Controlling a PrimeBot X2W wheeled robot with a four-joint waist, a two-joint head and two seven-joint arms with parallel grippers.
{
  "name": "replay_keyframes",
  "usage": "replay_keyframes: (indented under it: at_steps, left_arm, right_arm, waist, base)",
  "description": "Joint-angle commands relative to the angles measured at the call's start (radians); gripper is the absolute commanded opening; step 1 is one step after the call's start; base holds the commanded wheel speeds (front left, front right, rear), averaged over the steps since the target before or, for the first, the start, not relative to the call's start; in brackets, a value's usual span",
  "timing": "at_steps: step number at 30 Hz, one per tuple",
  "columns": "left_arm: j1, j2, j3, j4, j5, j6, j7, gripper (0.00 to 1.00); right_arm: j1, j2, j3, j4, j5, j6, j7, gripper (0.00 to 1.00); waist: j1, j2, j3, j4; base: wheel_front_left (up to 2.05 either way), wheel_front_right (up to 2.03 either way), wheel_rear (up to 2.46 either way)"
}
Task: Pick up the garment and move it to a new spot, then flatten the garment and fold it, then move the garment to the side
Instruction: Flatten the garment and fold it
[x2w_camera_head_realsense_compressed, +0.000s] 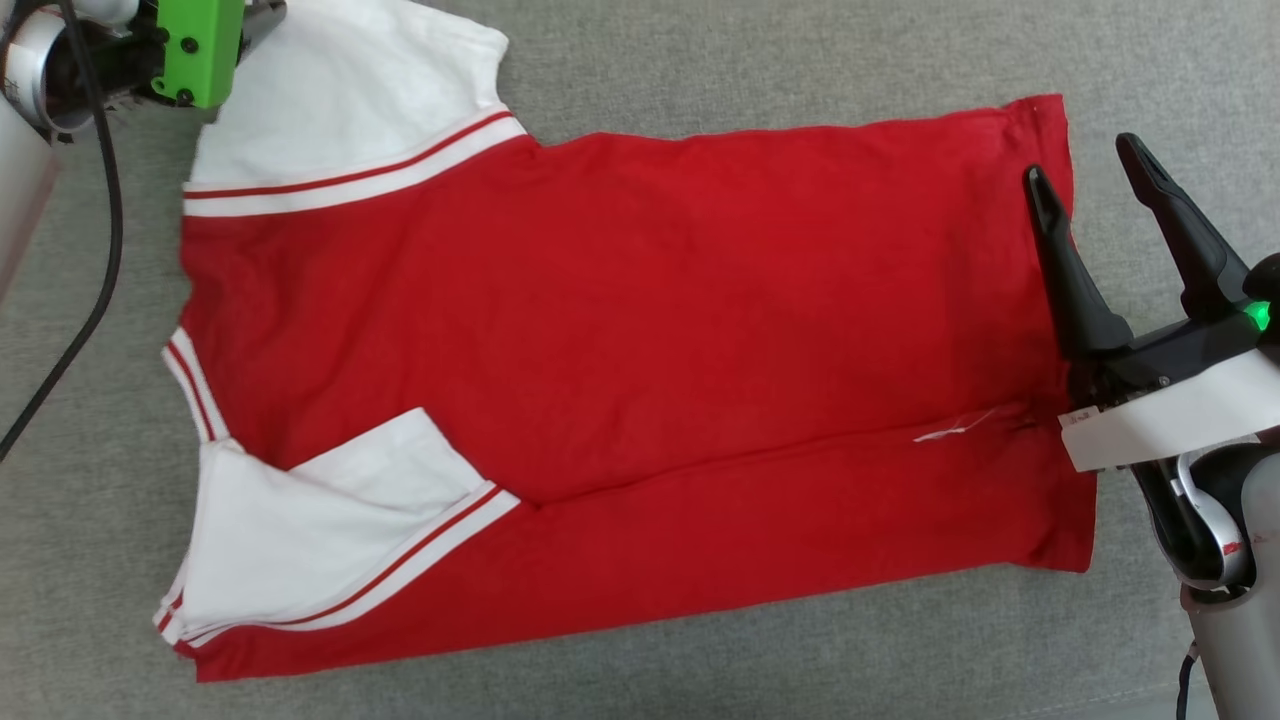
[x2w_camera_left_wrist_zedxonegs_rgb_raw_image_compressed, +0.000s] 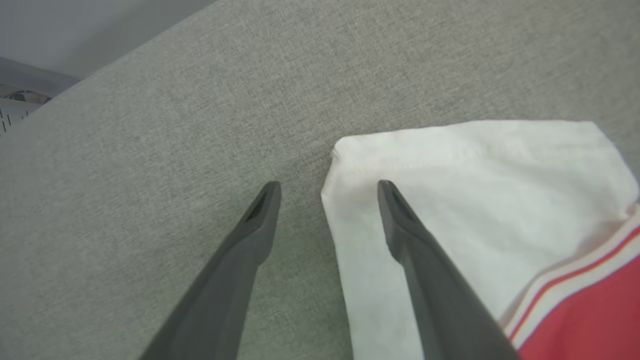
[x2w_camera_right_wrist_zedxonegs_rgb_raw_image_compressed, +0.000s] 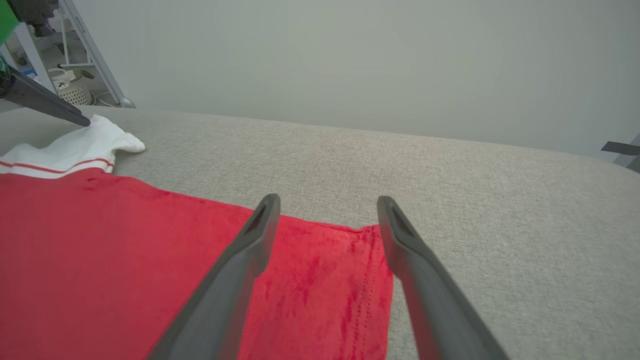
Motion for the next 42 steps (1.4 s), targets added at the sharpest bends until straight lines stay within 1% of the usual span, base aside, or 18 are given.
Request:
replay_keyframes:
  at_steps: [1,4,6,7,10,14,16,18,22,24,26,30,32,35,39,42]
  left_arm:
    - [-0.012,-0.012,-0.008,0.013,-0.014,-0.007,0.001,1.0]
    - [-0.005,-0.014,-0.049,0.033,0.001,-0.009,0.013,1.0]
    - [0.009,-0.016,-0.074,0.034,-0.007,-0.009,0.023,1.0]
    - [0.016,-0.016,-0.084,0.033,-0.015,-0.009,0.025,0.0]
    - [0.03,-0.005,-0.113,0.021,-0.026,-0.01,0.007,0.0]
    - [0.036,0.004,-0.126,0.007,-0.037,-0.01,-0.071,0.0]
    - [0.039,0.003,-0.131,0.0,-0.039,-0.01,-0.12,0.0]
    - [0.046,-0.003,-0.134,-0.01,-0.044,-0.01,-0.172,0.0]
    - [0.068,-0.014,-0.15,-0.047,-0.049,-0.01,-0.271,0.0]
    - [0.077,-0.015,-0.161,-0.069,-0.044,-0.01,-0.315,0.0]
    - [0.087,-0.015,-0.171,-0.095,-0.039,-0.01,-0.36,0.0]
    - [0.097,-0.018,-0.189,-0.139,-0.025,-0.01,-0.415,0.0]
    - [0.1,-0.023,-0.193,-0.161,-0.015,-0.01,-0.442,0.0]
    - [0.104,-0.03,-0.197,-0.185,-0.003,-0.009,-0.468,0.0]
    - [0.108,-0.037,-0.199,-0.213,0.012,0.001,-0.494,0.0]
    - [0.11,-0.038,-0.199,-0.225,0.02,0.007,-0.511,0.0]
  right_arm:
    - [-0.022,-0.005,0.001,0.007,0.01,-0.001,-0.008,1.0]
    - [-0.029,-0.011,0.008,0.019,0.015,-0.001,-0.01,1.0]
    - [-0.032,-0.013,0.01,0.026,0.018,-0.001,-0.013,1.0]
    - [-0.036,-0.016,0.01,0.03,0.02,-0.001,-0.014,1.0]
    - [-0.05,-0.028,0.004,0.035,0.023,-0.001,-0.016,1.0]
    - [-0.089,-0.063,-0.019,0.036,0.022,-0.001,-0.004,1.0]
    - [-0.117,-0.093,-0.029,0.034,0.025,-0.001,0.02,1.0]
    - [-0.145,-0.133,-0.034,0.036,0.032,-0.001,0.069,1.0]
    - [-0.207,-0.24,0.004,0.073,0.108,-0.001,0.253,1.0]
    - [-0.24,-0.295,0.031,0.1,0.161,-0.001,0.364,1.0]
    - [-0.274,-0.346,0.062,0.135,0.227,-0.001,0.498,1.0]
    - [-0.329,-0.411,0.123,0.211,0.323,-0.001,0.723,1.0]
    - [-0.359,-0.423,0.147,0.258,0.358,-0.001,0.814,1.0]
    - [-0.396,-0.419,0.183,0.309,0.375,-0.001,0.891,1.0]
    - [-0.445,-0.379,0.216,0.39,0.366,-0.001,0.922,1.0]
    - [-0.468,-0.35,0.247,0.458,0.333,-0.001,0.911,1.0]
  waist:
    - [-0.0002,0.0,0.049,-0.035]
    - [-0.0002,0.0,0.053,-0.034]
    - [-0.0002,0.0,0.052,-0.032]
    - [-0.0002,0.0,0.05,-0.03]
    - [-0.0002,0.0,0.034,-0.024]
    - [-0.0002,0.0,-0.012,-0.003]
    - [-0.0002,0.0,-0.042,0.015]
    - [-0.0002,0.0,-0.071,0.037]
    - [-0.0002,0.0,-0.125,0.081]
    - [-0.0002,0.0,-0.145,0.101]
    - [-0.0002,0.0,-0.161,0.122]
    - [-0.0002,0.0,-0.169,0.155]
    - [-0.0002,0.0,-0.163,0.173]
    - [-0.0002,0.0,-0.147,0.194]
    - [-0.0002,0.0,-0.118,0.214]
    - [-0.0002,0.0,-0.095,0.223]
  base:
    - [0.0,0.0,0.0]
    - [0.0,0.0,0.0]
    - [0.0,0.0,0.0]
    - [0.0,0.0,0.0]
    - [0.0,0.0,0.0]
    - [0.0,0.0,0.0]
    - [0.0,0.0,0.0]
    - [0.0,0.0,0.0]
    - [0.0,0.0,0.0]
    - [0.0,0.0,0.0]
    - [0.0,0.0,0.0]
    - [0.0,0.0,0.0]
    - [0.0,0.0,0.0]
    - [0.0,0.0,0.0]
    - [0.0,0.0,0.0]
    - [0.0,0.0,0.0]
